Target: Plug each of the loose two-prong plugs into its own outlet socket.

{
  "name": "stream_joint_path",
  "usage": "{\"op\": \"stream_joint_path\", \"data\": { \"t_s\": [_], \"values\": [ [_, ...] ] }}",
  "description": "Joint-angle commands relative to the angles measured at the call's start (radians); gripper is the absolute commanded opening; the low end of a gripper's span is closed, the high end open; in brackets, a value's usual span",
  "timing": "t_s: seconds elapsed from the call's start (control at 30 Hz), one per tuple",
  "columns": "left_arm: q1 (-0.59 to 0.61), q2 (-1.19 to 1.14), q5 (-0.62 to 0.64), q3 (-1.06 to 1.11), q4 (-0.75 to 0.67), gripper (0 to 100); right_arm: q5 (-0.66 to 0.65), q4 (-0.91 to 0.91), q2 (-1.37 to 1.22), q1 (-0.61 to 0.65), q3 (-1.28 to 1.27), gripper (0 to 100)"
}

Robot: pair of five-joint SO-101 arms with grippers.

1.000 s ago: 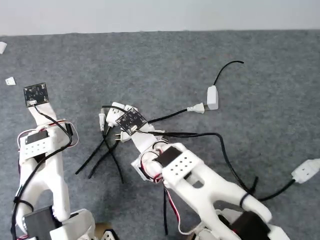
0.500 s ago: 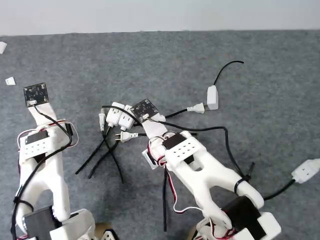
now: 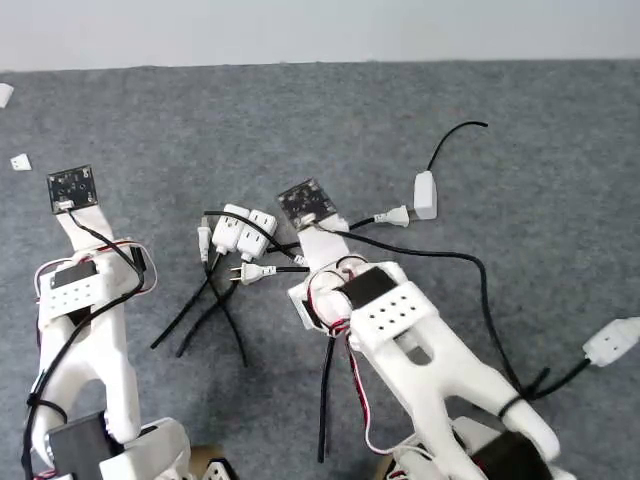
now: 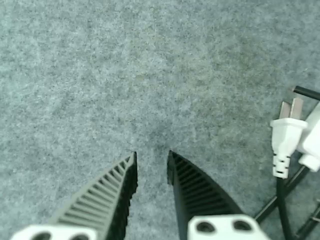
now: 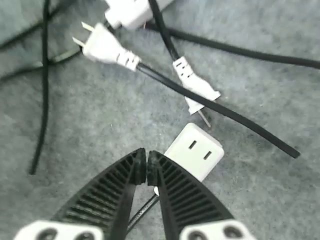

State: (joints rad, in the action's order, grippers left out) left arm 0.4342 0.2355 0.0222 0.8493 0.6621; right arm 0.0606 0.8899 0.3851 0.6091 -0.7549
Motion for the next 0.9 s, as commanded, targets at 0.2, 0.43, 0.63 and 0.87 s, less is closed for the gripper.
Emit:
{"op": "stream_joint_path", "data": {
  "t_s": [0.2,0.43,0.63,0.87],
  "values": [
    [-0.009,0.014,-0.011,-0.008,-0.031,10,0.026,-0.177,-0.047,0.002,0.021,12.5],
    [-0.009,0.008,-0.011,-0.013,-0.031,10,0.345,-0.239,-0.278,0.004,0.193,12.4],
    [-0.009,0.008,-0.011,-0.013,-0.031,10,0.479,-0.24,-0.46,0.067,0.358,12.6],
    [-0.009,0.006,-0.011,-0.015,-0.031,10,0.528,-0.197,-0.657,0.071,0.56,12.7]
  ]
}}
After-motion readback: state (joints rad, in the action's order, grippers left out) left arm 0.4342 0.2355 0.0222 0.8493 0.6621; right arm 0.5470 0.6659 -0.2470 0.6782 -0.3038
